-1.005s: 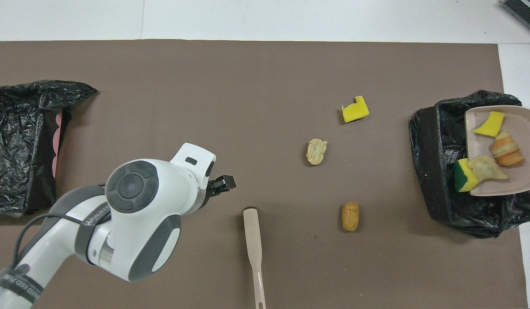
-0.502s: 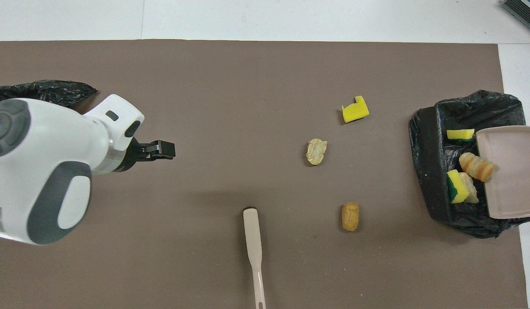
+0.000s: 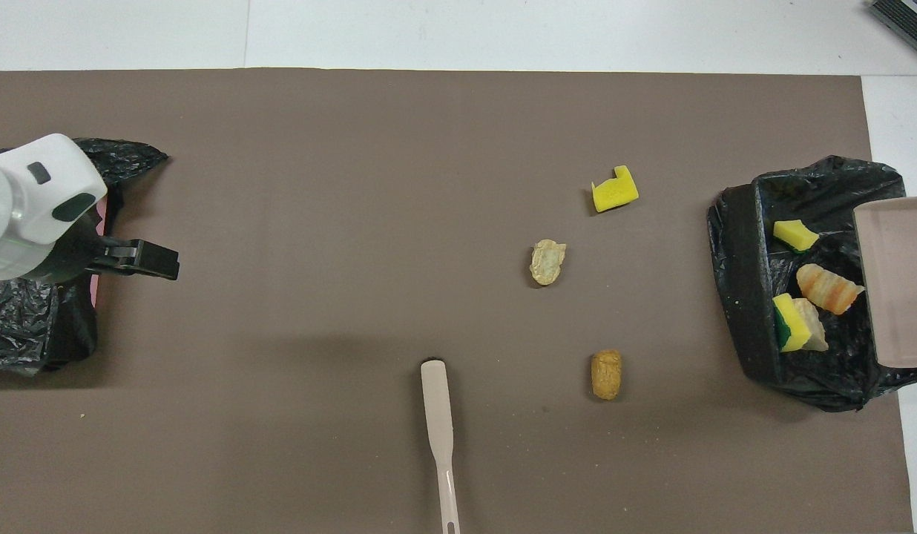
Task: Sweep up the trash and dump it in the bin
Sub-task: 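Bring the empty dustpan back to the table center with the right gripper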
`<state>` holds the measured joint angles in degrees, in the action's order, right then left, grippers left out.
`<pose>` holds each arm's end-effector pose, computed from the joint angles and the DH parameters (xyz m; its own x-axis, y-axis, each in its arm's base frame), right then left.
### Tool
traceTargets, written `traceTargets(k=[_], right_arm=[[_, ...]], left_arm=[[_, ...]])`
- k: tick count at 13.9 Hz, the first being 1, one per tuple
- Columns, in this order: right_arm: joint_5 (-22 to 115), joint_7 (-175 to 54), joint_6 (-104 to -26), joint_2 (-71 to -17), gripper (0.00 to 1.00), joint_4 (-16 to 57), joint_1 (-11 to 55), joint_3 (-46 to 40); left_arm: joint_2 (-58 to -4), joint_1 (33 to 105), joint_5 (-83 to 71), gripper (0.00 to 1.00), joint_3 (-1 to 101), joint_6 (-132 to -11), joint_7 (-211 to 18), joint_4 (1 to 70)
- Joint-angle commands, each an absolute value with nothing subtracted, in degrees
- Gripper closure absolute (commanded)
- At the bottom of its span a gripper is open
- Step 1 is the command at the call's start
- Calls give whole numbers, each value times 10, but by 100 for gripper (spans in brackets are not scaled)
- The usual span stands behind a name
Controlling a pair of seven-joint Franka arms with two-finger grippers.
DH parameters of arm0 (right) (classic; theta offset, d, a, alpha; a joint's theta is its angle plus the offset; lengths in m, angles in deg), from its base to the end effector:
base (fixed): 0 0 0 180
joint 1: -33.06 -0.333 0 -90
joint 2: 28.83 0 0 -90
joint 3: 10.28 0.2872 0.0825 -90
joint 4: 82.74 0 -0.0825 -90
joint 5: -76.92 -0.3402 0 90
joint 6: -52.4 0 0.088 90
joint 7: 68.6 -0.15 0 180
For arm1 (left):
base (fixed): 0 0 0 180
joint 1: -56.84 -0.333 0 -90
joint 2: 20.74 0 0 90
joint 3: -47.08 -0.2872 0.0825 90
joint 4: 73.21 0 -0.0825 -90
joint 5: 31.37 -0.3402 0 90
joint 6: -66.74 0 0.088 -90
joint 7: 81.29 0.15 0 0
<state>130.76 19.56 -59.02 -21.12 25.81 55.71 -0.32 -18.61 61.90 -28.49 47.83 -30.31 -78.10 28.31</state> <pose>0.4848 -0.1936 0.5586 0.0088 0.5934 -0.8048 0.9969 0.0580 0.0537 0.4994 -0.0579 0.4957 0.9879 -0.1502 -0.0382 -0.1481 -0.9876 0.0513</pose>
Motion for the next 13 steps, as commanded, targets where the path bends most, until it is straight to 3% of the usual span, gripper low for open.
traceTargets(k=[1, 7, 13], right_arm=[[1313, 183, -576, -231, 100, 225, 537, 2], [1205, 106, -577, -259, 100, 192, 487, 5], [1084, -99, -571, -340, 100, 84, 399, 5]], left_arm=[[-200, 591, -300, 0, 486, -244, -765, 227], [-214, 586, -312, 0, 485, -186, -759, 176], [-212, 589, -310, 0, 486, -215, -759, 179]])
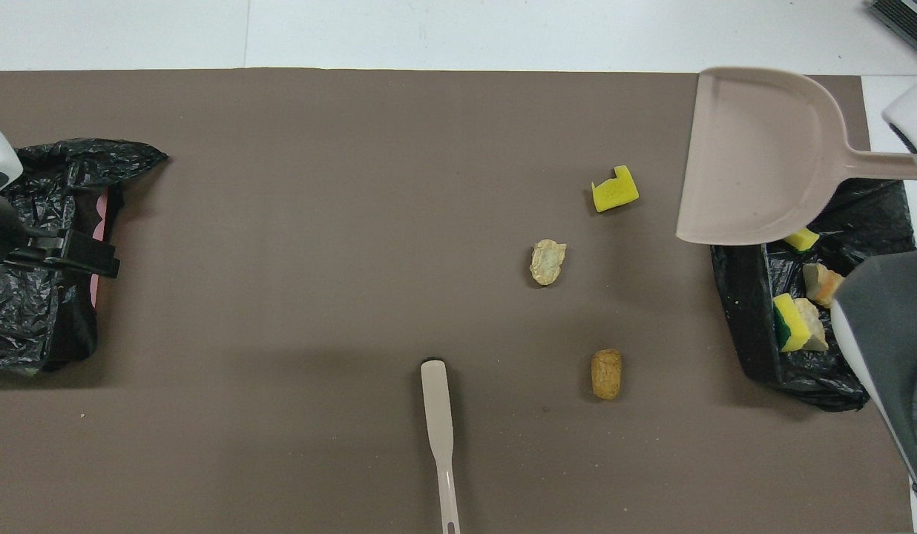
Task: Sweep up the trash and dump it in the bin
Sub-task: 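Bring the empty dustpan back to the table center with the right gripper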
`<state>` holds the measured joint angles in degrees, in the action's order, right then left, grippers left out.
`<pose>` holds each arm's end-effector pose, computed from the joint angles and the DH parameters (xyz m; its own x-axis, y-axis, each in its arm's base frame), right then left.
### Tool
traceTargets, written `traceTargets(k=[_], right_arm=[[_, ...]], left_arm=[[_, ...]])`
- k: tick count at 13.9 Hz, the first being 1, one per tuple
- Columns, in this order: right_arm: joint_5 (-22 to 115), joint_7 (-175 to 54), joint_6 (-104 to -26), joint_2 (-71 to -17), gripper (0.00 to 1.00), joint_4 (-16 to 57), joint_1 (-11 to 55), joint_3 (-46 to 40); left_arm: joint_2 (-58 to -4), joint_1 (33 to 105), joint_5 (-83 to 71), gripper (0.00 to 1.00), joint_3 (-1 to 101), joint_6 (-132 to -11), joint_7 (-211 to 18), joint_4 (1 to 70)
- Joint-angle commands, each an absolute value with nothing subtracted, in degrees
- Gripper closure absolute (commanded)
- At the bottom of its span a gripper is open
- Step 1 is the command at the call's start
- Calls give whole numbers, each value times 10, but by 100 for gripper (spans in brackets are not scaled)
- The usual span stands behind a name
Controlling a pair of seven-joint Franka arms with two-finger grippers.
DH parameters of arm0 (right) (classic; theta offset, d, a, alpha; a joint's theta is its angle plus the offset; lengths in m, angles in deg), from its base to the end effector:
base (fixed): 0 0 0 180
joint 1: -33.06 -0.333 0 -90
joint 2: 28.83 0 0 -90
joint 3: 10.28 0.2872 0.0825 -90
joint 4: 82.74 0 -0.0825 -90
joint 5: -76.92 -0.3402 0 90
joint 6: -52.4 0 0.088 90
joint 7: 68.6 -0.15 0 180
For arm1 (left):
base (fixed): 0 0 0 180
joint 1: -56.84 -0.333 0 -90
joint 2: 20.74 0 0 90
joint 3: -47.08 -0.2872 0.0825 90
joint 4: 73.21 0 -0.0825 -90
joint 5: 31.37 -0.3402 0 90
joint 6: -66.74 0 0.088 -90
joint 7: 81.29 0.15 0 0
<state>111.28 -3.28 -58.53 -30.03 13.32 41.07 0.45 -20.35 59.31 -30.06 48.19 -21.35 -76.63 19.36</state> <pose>0.5620 -0.0356 0.5511 0.2978 0.8511 -0.4325 0.9121 -0.1199 0.3920 0.4995 -0.0348 0.5344 0.9872 -0.1439 -0.0692 -0.1422 -0.9894 0.0284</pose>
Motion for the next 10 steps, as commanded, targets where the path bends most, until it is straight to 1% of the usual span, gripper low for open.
traceTargets(k=[1, 3, 7, 10], right_arm=[[1076, -145, -570, -360, 100, 66, 384, 5], [1044, -243, -563, -401, 100, 24, 349, 4], [1010, -506, -510, -503, 100, -88, 275, 5], [949, -656, -491, -550, 100, -140, 239, 5]], left_arm=[[-211, 588, -310, 0, 485, -218, -759, 183], [-207, 587, -311, 0, 485, -220, -758, 194], [-207, 585, -312, 0, 485, -236, -762, 192], [-206, 589, -312, 0, 486, -235, -763, 191]])
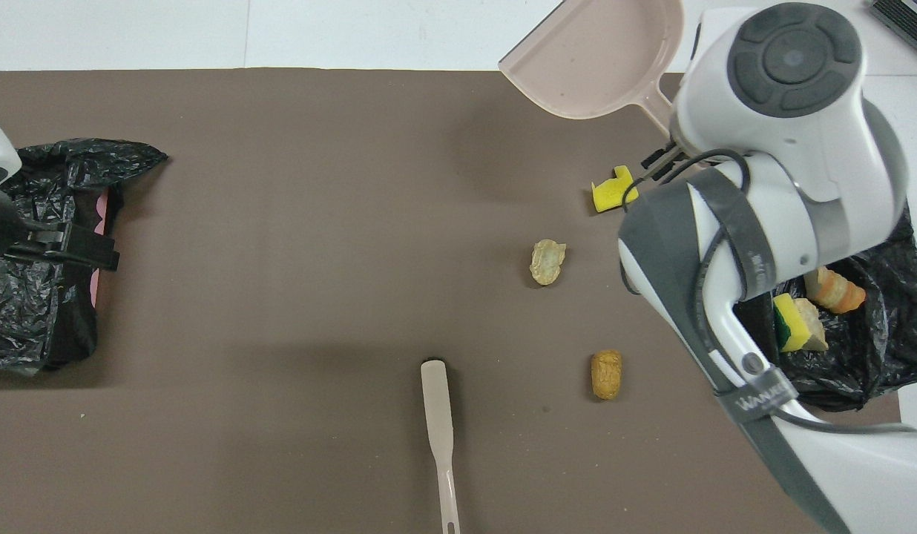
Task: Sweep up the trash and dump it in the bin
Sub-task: 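Bring the empty dustpan back to the table center with the right gripper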
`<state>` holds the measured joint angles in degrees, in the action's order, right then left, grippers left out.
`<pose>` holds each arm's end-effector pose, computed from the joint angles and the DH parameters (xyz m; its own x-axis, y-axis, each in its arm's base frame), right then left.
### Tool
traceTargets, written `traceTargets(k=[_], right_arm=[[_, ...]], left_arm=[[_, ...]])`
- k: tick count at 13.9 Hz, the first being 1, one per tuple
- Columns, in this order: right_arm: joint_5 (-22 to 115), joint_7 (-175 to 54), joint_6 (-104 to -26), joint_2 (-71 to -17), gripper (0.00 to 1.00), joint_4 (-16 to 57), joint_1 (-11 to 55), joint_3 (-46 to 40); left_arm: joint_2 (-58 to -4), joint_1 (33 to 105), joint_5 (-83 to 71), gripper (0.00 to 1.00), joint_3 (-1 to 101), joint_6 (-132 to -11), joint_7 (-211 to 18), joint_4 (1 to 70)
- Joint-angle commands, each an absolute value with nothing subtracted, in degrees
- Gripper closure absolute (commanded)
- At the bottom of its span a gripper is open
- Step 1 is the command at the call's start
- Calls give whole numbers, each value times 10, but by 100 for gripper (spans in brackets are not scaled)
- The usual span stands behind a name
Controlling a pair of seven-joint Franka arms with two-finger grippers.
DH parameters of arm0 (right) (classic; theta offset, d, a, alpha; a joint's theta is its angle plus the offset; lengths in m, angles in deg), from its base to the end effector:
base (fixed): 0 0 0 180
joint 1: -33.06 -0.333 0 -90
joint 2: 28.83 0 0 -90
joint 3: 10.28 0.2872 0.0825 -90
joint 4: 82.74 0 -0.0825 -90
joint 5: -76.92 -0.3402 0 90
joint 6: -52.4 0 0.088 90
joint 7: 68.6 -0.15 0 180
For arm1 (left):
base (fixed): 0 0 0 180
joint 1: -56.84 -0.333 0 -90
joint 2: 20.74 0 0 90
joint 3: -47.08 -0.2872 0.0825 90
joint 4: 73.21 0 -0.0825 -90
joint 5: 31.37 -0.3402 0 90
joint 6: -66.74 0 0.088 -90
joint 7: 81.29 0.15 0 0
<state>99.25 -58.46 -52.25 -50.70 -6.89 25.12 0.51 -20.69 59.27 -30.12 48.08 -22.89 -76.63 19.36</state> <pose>0.6240 0.1427 0.4760 0.8400 0.5395 0.0578 0.4948 -0.8053 0.3266 0.5050 -0.0336 0.5335 0.9889 -0.1408 -0.0485 -0.1397 -0.9899 0.0258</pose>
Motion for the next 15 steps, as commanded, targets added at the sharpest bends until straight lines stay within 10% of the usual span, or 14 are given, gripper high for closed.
traceTargets(k=[1, 15], right_arm=[[929, -701, -481, -566, 100, -161, 228, 5], [808, -1092, -494, -717, 100, -226, 39, 4]], left_arm=[[-206, 589, -312, 0, 486, -235, -763, 191], [-206, 588, -312, 0, 486, -235, -763, 191]])
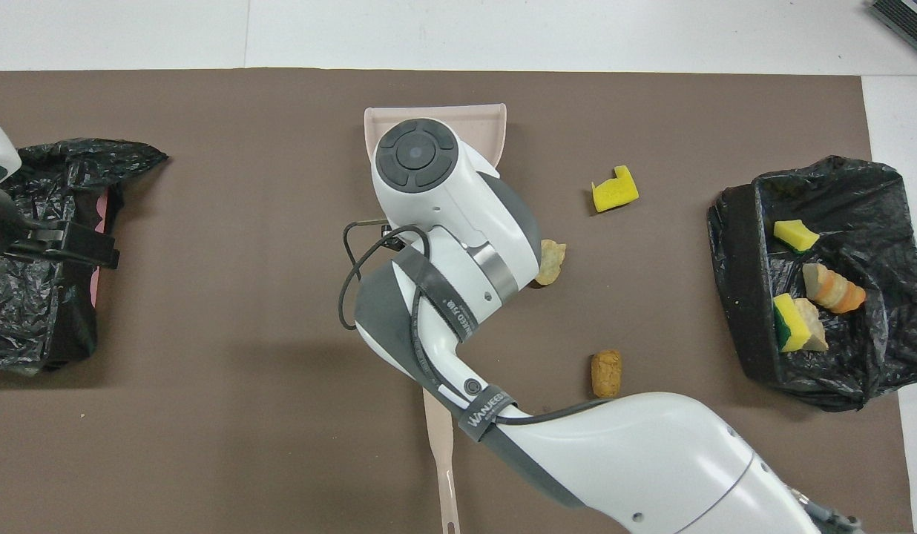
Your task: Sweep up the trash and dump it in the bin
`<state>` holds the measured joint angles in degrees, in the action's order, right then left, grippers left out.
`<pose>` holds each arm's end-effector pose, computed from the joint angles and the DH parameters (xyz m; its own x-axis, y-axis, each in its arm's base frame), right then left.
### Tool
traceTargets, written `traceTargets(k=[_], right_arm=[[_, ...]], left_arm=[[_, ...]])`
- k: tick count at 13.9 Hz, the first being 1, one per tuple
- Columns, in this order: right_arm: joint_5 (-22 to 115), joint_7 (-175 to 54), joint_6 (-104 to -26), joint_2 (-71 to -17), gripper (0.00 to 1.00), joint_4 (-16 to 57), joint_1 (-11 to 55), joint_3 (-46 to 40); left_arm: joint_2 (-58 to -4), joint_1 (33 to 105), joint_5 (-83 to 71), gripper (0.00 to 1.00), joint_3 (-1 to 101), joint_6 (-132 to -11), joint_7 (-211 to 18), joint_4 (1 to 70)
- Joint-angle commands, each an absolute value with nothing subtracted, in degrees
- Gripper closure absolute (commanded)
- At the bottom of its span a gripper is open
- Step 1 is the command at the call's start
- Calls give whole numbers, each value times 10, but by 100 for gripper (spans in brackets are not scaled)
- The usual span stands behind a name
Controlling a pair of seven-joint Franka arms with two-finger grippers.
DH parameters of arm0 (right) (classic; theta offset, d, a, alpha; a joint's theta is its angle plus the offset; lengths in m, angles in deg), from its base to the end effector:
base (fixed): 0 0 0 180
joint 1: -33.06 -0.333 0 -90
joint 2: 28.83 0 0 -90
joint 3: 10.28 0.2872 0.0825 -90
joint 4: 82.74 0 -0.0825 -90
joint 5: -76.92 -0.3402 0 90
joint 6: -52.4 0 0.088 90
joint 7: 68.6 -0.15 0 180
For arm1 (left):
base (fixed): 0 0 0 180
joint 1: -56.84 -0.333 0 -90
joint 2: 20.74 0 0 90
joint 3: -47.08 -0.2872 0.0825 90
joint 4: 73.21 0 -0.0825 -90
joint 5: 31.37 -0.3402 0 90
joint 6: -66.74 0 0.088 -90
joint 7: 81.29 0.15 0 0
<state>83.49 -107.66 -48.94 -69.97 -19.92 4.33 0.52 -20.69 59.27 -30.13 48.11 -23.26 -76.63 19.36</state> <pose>0.5554 0.3967 0.3441 0.9993 -0.0110 -0.0348 -0.0105 -0.9999 0.0127 0.5059 -0.0338 0.5340 0.9891 -0.1412 -0.0421 -0.1402 -0.9898 0.0251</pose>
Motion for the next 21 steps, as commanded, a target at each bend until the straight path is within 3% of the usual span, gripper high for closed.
traceTargets(k=[1, 8, 10, 11, 13, 14, 15, 16, 17, 19, 21], right_arm=[[804, -1092, -494, -719, 100, -226, 38, 4], [796, -1067, -501, -739, 100, -216, 37, 18], [796, -1053, -496, -739, 81, -216, 43, 18], [793, -1046, -496, -738, 77, -213, 48, 18], [789, -1043, -496, -730, 53, -210, 54, 19], [787, -1044, -496, -730, 32, -210, 56, 19], [783, -1043, -496, -728, 21, -210, 57, 19], [781, -1043, -493, -722, 16, -210, 60, 20], [779, -1042, -485, -710, 0, -208, 63, 19], [780, -1040, -471, -681, 0, -189, 62, 20], [778, -1043, -472, -615, 0, -119, 63, 20]], left_arm=[[-206, 588, -312, 0, 486, -235, -763, 191], [-206, 587, -312, 0, 486, -235, -763, 191], [-206, 587, -312, 0, 485, -235, -763, 191], [-206, 587, -312, 0, 486, -235, -763, 191], [-206, 587, -312, 0, 486, -235, -763, 191], [-206, 587, -312, 0, 486, -235, -763, 191], [-206, 587, -312, 0, 486, -235, -763, 191], [-206, 587, -312, 0, 485, -235, -763, 191], [-206, 587, -312, 0, 486, -235, -763, 191], [-206, 587, -312, 0, 486, -235, -763, 191], [-206, 587, -312, 0, 486, -235, -763, 191]])
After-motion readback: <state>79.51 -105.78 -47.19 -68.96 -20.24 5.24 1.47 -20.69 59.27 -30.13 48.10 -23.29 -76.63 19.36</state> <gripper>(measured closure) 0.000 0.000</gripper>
